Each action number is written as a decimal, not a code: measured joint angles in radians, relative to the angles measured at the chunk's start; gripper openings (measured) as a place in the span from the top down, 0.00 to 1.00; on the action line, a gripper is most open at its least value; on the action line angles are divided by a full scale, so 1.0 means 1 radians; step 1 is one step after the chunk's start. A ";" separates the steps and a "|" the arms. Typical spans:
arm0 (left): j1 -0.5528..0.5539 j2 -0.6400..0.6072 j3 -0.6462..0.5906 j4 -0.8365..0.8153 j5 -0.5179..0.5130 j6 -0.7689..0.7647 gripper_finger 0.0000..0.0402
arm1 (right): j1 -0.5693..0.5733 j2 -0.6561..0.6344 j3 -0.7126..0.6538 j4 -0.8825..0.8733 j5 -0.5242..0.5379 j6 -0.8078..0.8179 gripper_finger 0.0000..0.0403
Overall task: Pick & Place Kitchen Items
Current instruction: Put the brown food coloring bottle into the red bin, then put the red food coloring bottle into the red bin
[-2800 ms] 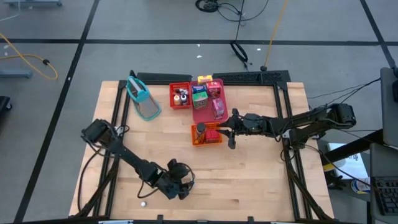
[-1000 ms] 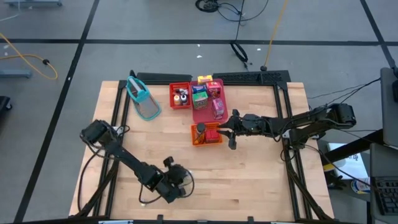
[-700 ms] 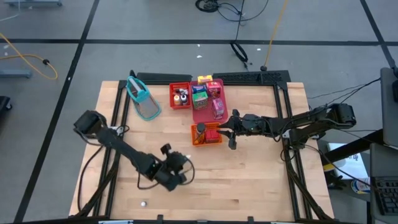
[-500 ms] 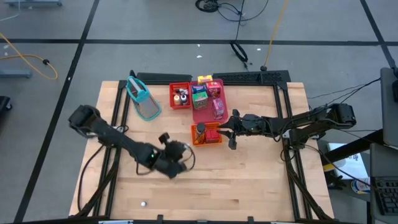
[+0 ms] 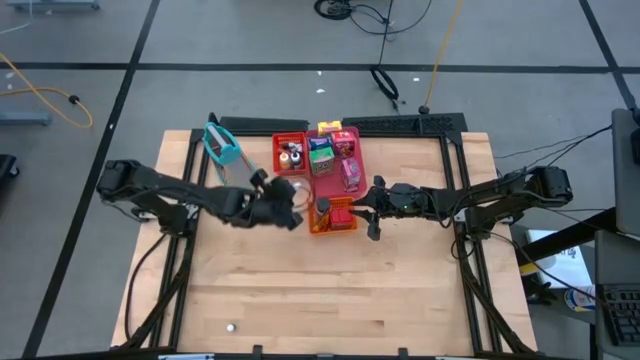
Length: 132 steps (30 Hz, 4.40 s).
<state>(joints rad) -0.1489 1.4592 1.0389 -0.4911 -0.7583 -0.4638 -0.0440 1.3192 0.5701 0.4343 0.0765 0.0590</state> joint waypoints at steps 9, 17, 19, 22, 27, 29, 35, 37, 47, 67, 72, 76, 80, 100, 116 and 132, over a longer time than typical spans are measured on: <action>0.226 -0.009 0.000 0.032 0.033 0.132 0.84 | 0.000 0.000 0.000 0.002 0.000 0.000 0.77; 0.410 -0.009 0.000 0.069 0.119 0.171 0.84 | 0.000 0.000 0.000 0.002 0.000 0.000 0.77; 0.446 -0.009 0.000 0.104 0.155 0.185 0.84 | 0.000 0.000 0.000 0.002 0.000 0.000 0.77; 0.490 -0.009 0.000 0.158 0.195 0.192 0.84 | 0.000 0.000 0.000 0.002 0.000 0.000 0.77; 0.546 -0.009 0.000 0.211 0.214 0.206 0.83 | 0.000 0.000 0.000 0.002 0.000 0.000 0.77; 0.565 -0.006 0.000 0.221 0.217 0.208 0.83 | 0.000 0.000 0.000 0.002 0.000 0.000 0.77; 0.623 0.015 0.001 0.241 0.273 0.207 0.83 | 0.000 0.000 0.000 0.002 0.000 0.000 0.77; 0.637 0.034 0.001 0.249 0.292 0.207 0.83 | 0.000 0.000 0.000 0.002 0.000 0.000 0.77; 0.668 0.110 0.001 0.291 0.348 0.207 0.83 | 0.000 0.000 0.000 -0.005 0.000 0.006 0.77; 0.671 0.111 0.001 0.287 0.392 0.223 0.82 | 0.000 0.000 0.000 -0.005 0.000 0.004 0.77; 0.671 0.111 0.001 0.287 0.393 0.223 0.73 | 0.000 0.000 0.000 -0.005 0.000 0.004 0.77; 0.671 0.111 0.001 0.287 0.394 0.220 0.64 | 0.000 0.000 0.000 -0.005 0.000 0.005 0.77; 0.671 0.110 0.001 0.287 0.394 0.218 0.57 | 0.000 0.000 0.000 -0.005 0.000 0.006 0.77; 0.479 0.110 0.001 0.259 0.628 0.252 0.51 | 0.000 0.000 0.000 -0.006 0.000 0.006 0.77; 0.094 0.063 -0.001 0.044 0.509 0.116 0.51 | 0.000 0.000 0.000 -0.006 0.000 0.008 0.77; -0.344 -0.051 -0.096 -0.036 0.331 -0.174 0.51 | 0.000 0.000 0.000 -0.005 0.000 0.008 0.77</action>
<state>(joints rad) -0.4932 1.4087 0.9431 -0.5270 -0.4271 -0.6377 -0.0439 1.3193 0.5704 0.4294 0.0769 0.0666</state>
